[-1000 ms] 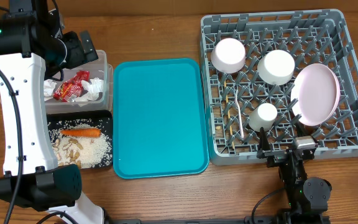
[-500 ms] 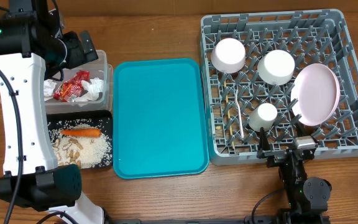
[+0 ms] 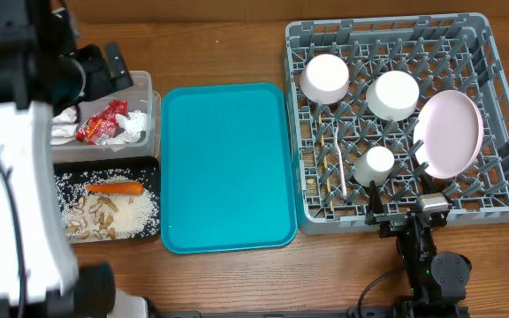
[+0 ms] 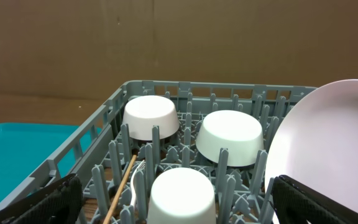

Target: Sort waste into correct bins and load items into the dishwasher

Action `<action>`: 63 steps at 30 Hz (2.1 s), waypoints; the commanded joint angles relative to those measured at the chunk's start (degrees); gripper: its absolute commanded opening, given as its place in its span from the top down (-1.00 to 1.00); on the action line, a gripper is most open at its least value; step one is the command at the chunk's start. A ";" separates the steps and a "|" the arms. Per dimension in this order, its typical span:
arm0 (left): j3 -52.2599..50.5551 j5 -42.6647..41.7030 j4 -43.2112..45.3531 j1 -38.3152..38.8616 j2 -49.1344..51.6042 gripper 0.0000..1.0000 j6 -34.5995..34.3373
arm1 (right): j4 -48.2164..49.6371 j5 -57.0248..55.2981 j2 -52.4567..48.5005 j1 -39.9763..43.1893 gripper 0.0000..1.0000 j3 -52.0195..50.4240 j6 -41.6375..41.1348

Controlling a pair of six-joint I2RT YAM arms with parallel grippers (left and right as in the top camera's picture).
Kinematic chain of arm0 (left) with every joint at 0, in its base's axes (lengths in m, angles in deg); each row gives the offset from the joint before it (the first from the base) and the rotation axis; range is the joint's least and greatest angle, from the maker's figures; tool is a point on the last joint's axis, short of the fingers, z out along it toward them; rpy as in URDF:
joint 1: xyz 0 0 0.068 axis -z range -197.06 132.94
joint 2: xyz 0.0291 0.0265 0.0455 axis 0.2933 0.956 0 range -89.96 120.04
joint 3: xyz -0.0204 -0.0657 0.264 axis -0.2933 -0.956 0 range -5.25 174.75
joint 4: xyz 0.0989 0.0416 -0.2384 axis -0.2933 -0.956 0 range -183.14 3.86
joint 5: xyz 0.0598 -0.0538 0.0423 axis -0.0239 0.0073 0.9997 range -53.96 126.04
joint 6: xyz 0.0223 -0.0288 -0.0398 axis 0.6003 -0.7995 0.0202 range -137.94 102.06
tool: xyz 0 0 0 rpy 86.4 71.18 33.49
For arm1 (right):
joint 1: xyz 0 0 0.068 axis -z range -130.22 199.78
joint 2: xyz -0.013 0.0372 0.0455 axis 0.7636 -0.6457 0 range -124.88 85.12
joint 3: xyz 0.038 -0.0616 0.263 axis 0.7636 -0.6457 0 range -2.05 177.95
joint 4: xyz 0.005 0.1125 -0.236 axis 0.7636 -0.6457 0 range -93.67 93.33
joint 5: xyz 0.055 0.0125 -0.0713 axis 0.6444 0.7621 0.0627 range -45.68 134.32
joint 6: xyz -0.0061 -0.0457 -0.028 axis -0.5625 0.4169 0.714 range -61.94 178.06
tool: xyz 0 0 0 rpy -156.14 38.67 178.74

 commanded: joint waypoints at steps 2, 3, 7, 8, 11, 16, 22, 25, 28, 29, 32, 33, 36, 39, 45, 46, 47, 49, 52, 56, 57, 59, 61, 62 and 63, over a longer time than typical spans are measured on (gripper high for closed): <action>0.74 -0.20 0.07 0.17 -11.65 -1.00 0.24 | 0.22 0.09 0.63 0.17 -1.00 -0.61 0.42; 0.74 -0.20 0.04 0.17 -13.38 -1.00 0.24 | 0.22 0.09 0.63 0.15 -1.00 -0.61 0.42; 0.72 -0.20 0.04 0.17 -19.74 -1.00 0.24 | 0.22 0.09 0.63 0.17 -1.00 -0.61 0.44; 0.72 -0.20 0.04 0.17 -20.79 -0.99 0.24 | 0.22 0.09 0.63 0.17 -1.00 -0.61 0.42; 0.48 -0.22 0.04 0.17 -23.76 -1.00 0.24 | 0.22 0.09 0.63 0.17 -1.00 -0.61 0.44; -3.56 -0.22 0.04 0.17 -28.28 -1.00 0.24 | 0.22 0.09 0.63 0.15 -1.00 -0.61 0.42; -17.73 -0.22 0.04 0.17 -35.65 -1.00 0.24 | 0.22 0.09 0.63 0.15 -1.00 -0.61 0.42; -27.54 -0.20 0.04 0.17 -40.13 -1.00 0.24 | 0.22 0.09 0.63 0.17 -1.00 -0.61 0.44; -36.65 -0.20 0.04 0.17 -44.78 -1.00 0.24 | 0.22 0.09 0.63 0.17 -1.00 -0.61 0.44; -39.21 -0.20 0.04 0.17 -46.27 -0.99 0.24 | 0.22 0.09 0.63 0.17 -1.00 -0.61 0.42; -46.97 -0.20 0.04 0.17 -51.04 -1.00 0.24 | 0.22 0.09 0.63 0.17 -1.00 -0.61 0.42; -49.59 -0.20 0.02 0.17 -52.83 -1.00 0.24 | 0.22 0.09 0.63 0.17 -1.00 -0.61 0.42; -56.85 -0.20 0.02 0.17 -57.75 -1.00 0.24 | 0.22 0.09 0.63 0.17 -1.00 -0.61 0.42; -61.64 -0.20 0.02 0.17 -61.29 -1.00 0.24 | 0.22 0.09 0.63 0.17 -1.00 -0.61 0.44; -67.12 -1.14 0.04 0.17 -66.27 -1.00 0.20 | 0.22 0.09 0.63 0.15 -1.00 -0.61 0.42; -67.82 -1.16 0.09 0.17 -66.90 -0.99 0.20 | 0.22 0.09 0.63 0.17 -1.00 -0.61 0.44; -68.39 -1.49 0.59 0.17 -67.34 -1.00 0.20 | 0.22 0.09 0.63 0.17 -1.00 -0.61 0.42; -69.00 -1.57 3.37 0.20 -67.73 -1.00 -0.33 | 0.22 0.09 0.63 0.17 -1.00 -0.61 0.44; -69.83 -2.51 11.67 0.20 -68.06 -1.00 -0.83 | 0.22 0.09 0.63 0.15 -1.00 -0.61 0.42; -71.21 -5.35 24.48 0.24 -68.11 -0.99 -0.83 | 0.22 0.09 0.63 0.17 -1.00 -0.61 0.42; -71.60 -5.95 27.21 0.33 -68.15 -0.99 -0.81 | 0.22 0.09 0.63 0.17 -1.00 -0.61 0.42; -72.78 -6.60 33.46 0.66 -68.57 -0.99 -0.79 | 0.22 0.09 0.63 0.15 -1.00 -0.61 0.42; -74.44 -7.10 38.75 0.98 -69.22 -0.99 -0.79 | 0.22 0.09 0.63 0.17 -1.00 -0.61 0.42; -75.63 -7.43 41.57 1.20 -69.75 -1.00 -0.74 | 0.22 0.09 0.63 0.17 -1.00 -0.61 0.42; -76.74 -7.69 43.85 1.36 -70.20 -1.00 -0.76 | 0.22 0.09 0.63 0.17 -1.00 -0.61 0.44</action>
